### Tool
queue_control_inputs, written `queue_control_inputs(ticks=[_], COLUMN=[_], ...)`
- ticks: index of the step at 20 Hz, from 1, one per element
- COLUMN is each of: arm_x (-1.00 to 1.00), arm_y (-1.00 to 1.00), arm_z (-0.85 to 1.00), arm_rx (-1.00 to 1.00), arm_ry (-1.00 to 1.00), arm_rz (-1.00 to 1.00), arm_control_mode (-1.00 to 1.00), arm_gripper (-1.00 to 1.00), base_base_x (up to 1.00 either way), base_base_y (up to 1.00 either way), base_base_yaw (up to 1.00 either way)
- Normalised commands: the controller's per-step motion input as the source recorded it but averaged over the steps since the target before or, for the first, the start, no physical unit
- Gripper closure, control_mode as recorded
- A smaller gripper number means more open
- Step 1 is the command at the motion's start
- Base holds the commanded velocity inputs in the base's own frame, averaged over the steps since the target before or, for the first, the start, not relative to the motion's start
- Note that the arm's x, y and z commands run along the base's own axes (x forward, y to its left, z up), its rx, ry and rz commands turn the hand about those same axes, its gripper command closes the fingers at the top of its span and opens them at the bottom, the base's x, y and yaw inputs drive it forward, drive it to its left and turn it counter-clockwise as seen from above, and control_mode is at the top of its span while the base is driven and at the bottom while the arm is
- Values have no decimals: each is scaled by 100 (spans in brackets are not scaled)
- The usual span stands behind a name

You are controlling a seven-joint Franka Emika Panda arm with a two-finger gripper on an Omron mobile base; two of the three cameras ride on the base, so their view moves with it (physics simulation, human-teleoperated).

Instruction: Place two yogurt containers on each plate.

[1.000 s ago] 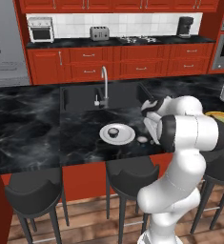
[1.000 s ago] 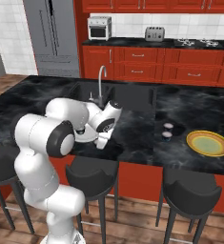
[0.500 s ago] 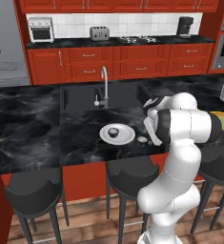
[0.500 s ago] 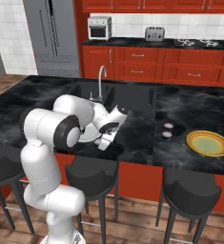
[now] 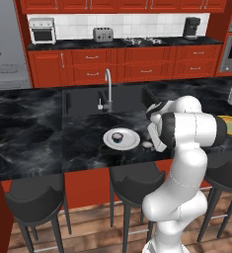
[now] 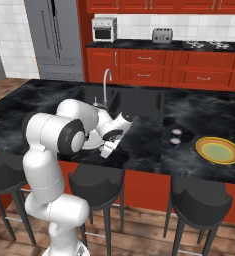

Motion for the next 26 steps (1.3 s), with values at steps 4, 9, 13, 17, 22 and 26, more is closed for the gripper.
queue_control_inputs(ticks=[4, 9, 13, 17, 22, 26], arm_x=[0, 0, 0, 0, 0, 9], arm_y=[7, 0, 0, 0, 2, 16], arm_z=[-20, -24, -16, -8, -3, -20], arm_rx=[1, 4, 4, 3, 1, 2], arm_ry=[0, 1, 0, 0, -1, 0], arm_rz=[-7, -5, -5, -4, -3, -3], arm_control_mode=[-100, -100, -100, -100, -100, -100], arm_gripper=[-100, -100, -100, -100, -100, 100], base_base_x=[0, 0, 0, 0, 0, 0], base_base_y=[0, 0, 0, 0, 0, 0], base_base_yaw=[0, 0, 0, 0, 0, 0])
